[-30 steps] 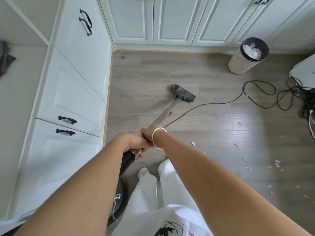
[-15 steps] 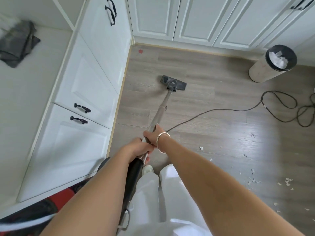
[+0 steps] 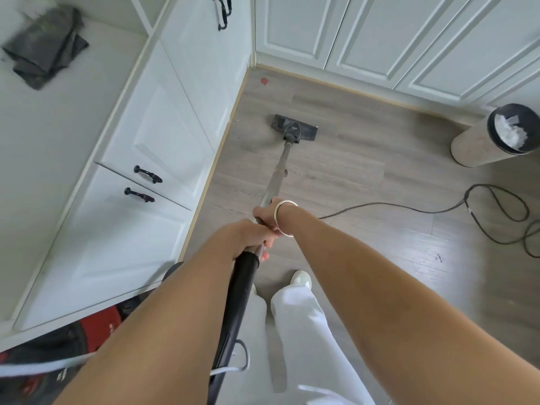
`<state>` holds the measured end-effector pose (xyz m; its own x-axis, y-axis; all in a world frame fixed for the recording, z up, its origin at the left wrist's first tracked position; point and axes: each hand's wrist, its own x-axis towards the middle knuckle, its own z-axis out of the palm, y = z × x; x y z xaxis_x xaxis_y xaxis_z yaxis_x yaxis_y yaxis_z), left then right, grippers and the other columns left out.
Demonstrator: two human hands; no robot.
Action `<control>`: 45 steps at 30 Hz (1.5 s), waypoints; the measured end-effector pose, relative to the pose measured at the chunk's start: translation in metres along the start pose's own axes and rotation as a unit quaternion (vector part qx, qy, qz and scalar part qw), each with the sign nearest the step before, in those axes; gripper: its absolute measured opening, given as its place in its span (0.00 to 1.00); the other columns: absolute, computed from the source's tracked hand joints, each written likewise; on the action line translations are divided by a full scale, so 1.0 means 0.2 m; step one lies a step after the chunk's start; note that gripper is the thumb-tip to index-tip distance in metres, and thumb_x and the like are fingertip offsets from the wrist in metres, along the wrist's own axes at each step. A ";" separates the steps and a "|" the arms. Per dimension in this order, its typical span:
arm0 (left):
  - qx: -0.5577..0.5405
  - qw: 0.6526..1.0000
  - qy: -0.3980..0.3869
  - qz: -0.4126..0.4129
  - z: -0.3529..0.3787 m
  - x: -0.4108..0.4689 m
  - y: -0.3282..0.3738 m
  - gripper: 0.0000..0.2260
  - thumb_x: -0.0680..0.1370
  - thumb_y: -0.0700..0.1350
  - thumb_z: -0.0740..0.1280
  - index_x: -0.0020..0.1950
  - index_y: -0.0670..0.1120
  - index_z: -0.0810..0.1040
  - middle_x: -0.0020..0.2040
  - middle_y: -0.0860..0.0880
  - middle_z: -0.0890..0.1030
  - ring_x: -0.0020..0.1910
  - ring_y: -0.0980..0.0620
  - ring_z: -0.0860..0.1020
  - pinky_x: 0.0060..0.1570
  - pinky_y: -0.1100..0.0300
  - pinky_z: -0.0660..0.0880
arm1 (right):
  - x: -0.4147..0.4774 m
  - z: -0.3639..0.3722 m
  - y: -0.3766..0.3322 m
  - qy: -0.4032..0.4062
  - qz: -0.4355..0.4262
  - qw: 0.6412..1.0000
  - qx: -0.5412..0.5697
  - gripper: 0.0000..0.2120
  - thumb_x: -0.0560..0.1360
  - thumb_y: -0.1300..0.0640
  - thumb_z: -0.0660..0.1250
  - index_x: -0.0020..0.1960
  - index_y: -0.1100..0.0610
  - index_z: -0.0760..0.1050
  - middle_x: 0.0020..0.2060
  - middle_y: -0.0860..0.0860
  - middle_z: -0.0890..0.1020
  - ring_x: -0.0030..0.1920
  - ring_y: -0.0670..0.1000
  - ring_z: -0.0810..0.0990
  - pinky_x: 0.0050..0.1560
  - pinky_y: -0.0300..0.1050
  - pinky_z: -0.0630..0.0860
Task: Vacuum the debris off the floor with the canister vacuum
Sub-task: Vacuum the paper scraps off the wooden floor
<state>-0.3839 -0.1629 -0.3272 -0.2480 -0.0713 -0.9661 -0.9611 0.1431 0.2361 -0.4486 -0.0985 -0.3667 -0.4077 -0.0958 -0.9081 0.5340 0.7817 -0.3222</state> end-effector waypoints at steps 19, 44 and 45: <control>0.040 0.998 -0.044 0.023 -0.08 -0.08 -0.23 0.19 0.68 0.37 0.67 0.59 0.40 0.73 0.38 0.41 0.79 0.29 0.50 0.78 0.35 0.58 0.79 | -0.18 0.19 0.08 0.018 -0.015 0.997 0.071 0.34 0.75 0.53 0.65 0.75 0.57 0.51 0.59 0.60 0.73 0.48 0.57 0.72 0.45 0.47 0.70; 0.175 0.982 -0.065 0.024 0.34 -0.03 0.13 0.03 0.74 0.38 0.65 0.44 0.40 0.72 0.33 0.42 0.77 0.33 0.46 0.76 0.44 0.53 0.76 | -0.22 -0.29 0.35 0.069 0.011 0.993 0.093 0.19 0.76 0.52 0.64 0.63 0.63 0.69 0.34 0.53 0.73 0.30 0.52 0.73 0.32 0.44 0.72; 0.173 0.982 -0.066 0.027 0.36 -0.02 0.15 0.03 0.74 0.37 0.65 0.45 0.39 0.72 0.33 0.42 0.77 0.32 0.47 0.76 0.41 0.54 0.76 | -0.21 -0.32 0.36 0.067 0.010 0.993 0.097 0.21 0.76 0.52 0.64 0.64 0.62 0.68 0.35 0.53 0.74 0.31 0.52 0.74 0.34 0.45 0.73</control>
<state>-0.4026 -0.0868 -0.3238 -0.2580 0.0701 -0.9636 -0.8429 0.4711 0.2599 -0.4401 0.0012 -0.3358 -0.4824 0.0116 -0.8759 0.6708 0.6479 -0.3609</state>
